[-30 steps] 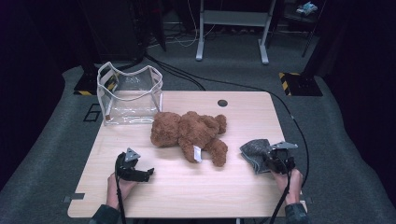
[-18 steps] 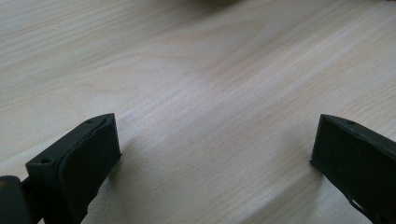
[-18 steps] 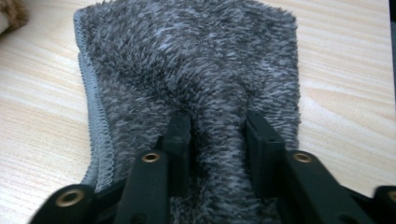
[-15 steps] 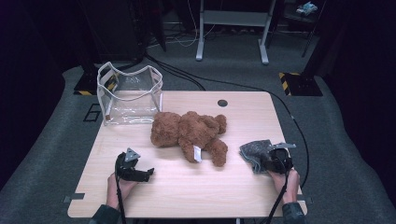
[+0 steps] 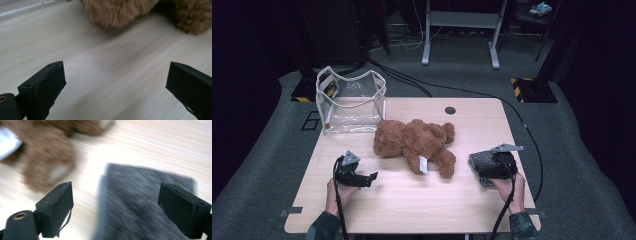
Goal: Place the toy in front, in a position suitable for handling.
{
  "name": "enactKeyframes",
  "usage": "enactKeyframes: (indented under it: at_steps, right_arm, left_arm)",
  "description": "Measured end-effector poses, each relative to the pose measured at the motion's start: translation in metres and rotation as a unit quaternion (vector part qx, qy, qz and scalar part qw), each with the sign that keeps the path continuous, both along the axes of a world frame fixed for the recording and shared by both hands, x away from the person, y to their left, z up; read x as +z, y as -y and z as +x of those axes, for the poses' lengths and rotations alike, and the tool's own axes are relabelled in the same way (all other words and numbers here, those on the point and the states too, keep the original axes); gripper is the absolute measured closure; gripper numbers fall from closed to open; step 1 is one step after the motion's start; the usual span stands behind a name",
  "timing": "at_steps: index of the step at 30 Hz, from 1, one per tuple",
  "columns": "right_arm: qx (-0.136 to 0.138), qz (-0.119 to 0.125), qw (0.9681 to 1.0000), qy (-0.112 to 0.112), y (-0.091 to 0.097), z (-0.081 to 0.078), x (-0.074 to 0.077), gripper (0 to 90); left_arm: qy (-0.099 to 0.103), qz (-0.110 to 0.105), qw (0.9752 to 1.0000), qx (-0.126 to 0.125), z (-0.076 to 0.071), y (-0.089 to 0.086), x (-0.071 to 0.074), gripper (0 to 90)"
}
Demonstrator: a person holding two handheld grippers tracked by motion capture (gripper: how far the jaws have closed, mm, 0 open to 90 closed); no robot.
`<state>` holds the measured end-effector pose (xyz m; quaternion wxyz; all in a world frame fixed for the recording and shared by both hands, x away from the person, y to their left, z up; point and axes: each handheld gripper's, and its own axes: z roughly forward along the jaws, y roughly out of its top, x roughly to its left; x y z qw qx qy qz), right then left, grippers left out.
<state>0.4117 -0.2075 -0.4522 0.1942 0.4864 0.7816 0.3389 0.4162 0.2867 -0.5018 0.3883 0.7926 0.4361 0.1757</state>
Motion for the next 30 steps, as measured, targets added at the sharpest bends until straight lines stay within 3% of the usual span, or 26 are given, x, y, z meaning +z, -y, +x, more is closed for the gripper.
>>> enactKeyframes:
  at_steps: [2, 4, 6, 11, 15, 19, 24, 26, 30]
  right_arm:
    - [0.013, 0.011, 0.9999, 0.000, -0.013, 0.005, 0.002, 9.0]
    - [0.029, 0.021, 0.9994, 0.000, -0.026, 0.009, 0.003, 8.0]
    - [0.042, 0.029, 0.9987, -0.006, -0.042, 0.014, 0.001, 7.0]
    - [0.082, 0.019, 0.9962, -0.024, -0.077, 0.028, -0.010, 5.1]
    - [0.094, 0.011, 0.9948, -0.038, -0.096, 0.043, -0.018, 4.2]
    - [0.087, 0.008, 0.9947, -0.054, -0.106, 0.059, -0.027, 5.9]
    - [0.092, 0.003, 0.9937, -0.064, -0.114, 0.068, -0.036, 18.8]
    - [0.095, 0.003, 0.9935, -0.064, -0.116, 0.068, -0.038, 32.7]
    - [0.098, 0.005, 0.9930, -0.065, -0.116, 0.068, -0.044, 51.8]
  left_arm:
    - [0.003, -0.008, 1.0000, -0.003, 0.011, 0.003, 0.006, 1.8]
    - [0.005, -0.002, 0.9999, -0.011, 0.021, 0.008, 0.010, 2.6]
    - [0.003, -0.012, 0.9998, -0.017, 0.031, 0.012, 0.012, 4.6]
    - [0.000, -0.008, 0.9997, -0.024, 0.048, 0.021, 0.012, 12.9]
    - [0.008, 0.001, 0.9994, -0.035, 0.053, 0.028, 0.008, 19.0]
    - [0.016, -0.013, 0.9992, -0.035, 0.056, 0.030, 0.003, 26.3]
    - [0.026, -0.013, 0.9988, -0.040, 0.057, 0.031, 0.001, 37.7]
    - [0.031, -0.010, 0.9988, -0.038, 0.057, 0.031, 0.001, 44.6]
    - [0.038, -0.012, 0.9982, -0.046, 0.058, 0.031, -0.001, 59.6]
